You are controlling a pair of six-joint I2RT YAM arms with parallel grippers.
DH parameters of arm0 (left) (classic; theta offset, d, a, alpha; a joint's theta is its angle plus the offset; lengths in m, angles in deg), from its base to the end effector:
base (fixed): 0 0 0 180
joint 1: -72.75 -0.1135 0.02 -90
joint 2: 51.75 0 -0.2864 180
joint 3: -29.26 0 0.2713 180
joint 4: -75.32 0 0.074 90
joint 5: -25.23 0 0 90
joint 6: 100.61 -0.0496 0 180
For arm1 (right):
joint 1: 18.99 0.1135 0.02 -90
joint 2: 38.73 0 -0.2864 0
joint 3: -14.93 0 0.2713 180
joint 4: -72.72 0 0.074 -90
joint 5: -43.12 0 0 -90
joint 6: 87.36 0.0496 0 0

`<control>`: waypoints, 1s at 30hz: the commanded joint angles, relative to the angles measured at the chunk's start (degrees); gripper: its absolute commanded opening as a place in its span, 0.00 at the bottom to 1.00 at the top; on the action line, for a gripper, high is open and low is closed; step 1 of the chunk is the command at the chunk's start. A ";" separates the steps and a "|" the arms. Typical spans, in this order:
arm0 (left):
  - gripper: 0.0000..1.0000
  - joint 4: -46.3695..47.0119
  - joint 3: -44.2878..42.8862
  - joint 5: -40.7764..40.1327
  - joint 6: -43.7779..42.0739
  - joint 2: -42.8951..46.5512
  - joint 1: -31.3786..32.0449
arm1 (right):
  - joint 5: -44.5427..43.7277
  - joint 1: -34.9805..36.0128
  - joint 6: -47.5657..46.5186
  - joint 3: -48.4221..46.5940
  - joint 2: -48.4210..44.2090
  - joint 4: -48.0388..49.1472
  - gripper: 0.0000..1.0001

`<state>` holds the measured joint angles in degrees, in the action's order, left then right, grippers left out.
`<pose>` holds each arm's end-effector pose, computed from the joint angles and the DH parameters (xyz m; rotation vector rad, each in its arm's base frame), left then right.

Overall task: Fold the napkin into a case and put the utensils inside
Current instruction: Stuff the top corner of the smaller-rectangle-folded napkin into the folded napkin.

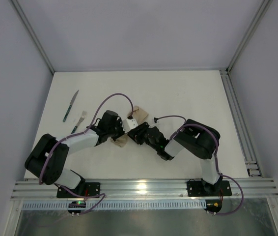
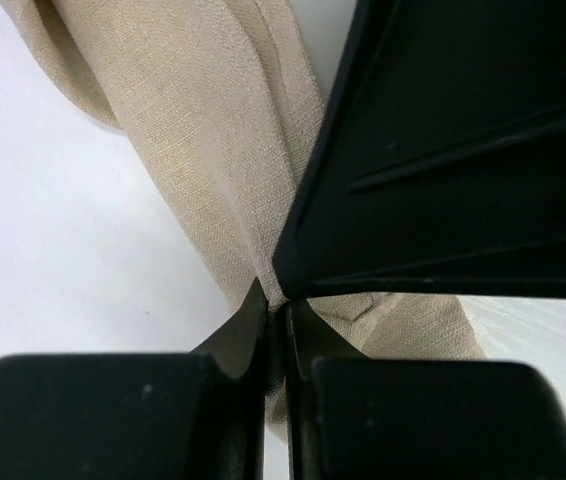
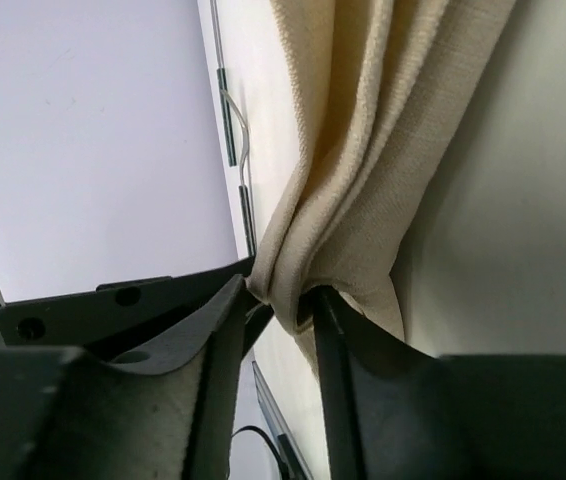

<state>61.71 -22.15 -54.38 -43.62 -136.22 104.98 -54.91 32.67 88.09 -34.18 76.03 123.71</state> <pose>0.2524 -0.1697 0.1613 1.3534 1.9555 -0.2096 0.2355 0.2866 0.0952 0.7271 1.9980 1.4712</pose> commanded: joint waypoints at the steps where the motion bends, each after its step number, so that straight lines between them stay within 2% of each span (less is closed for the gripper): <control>1: 0.00 4.79 0.93 -1.86 0.32 1.76 -0.32 | 0.12 -0.15 -2.21 2.05 -4.45 -0.92 0.43; 5: 0.00 5.59 0.75 -2.57 1.11 1.85 -0.32 | 1.00 -0.07 -3.80 4.34 -9.80 -8.37 0.43; 7: 0.00 5.50 0.49 -2.48 1.63 1.67 -0.32 | 1.09 0.11 -4.24 4.87 -11.22 -9.62 0.33; 8: 0.00 5.67 0.49 -2.31 1.90 1.59 -0.32 | 1.18 0.37 -4.41 4.79 -11.83 -10.67 0.23; 9: 0.00 5.68 0.40 -2.31 2.08 1.59 -0.32 | 1.35 0.72 -4.76 4.44 -12.54 -11.20 0.20; 11: 0.00 6.11 0.40 -2.22 2.78 1.41 -0.32 | 2.23 0.99 -6.34 1.73 -12.37 -13.22 0.13; 15: 0.00 5.59 0.40 -2.13 3.92 2.37 -0.32 | 3.55 0.99 -4.25 -1.19 -7.72 -10.60 0.07; 22: 0.00 4.45 0.40 -1.52 5.07 4.57 -0.32 | 4.95 0.81 -2.74 -6.37 -0.42 -9.72 0.04; 30: 0.00 2.60 0.75 1.56 4.89 5.45 -0.32 | 4.17 -0.42 -3.27 -9.01 2.05 -10.15 0.04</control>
<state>63.94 -21.49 -55.75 -39.32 -132.63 104.87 -49.87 32.98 85.12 -41.18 77.47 111.90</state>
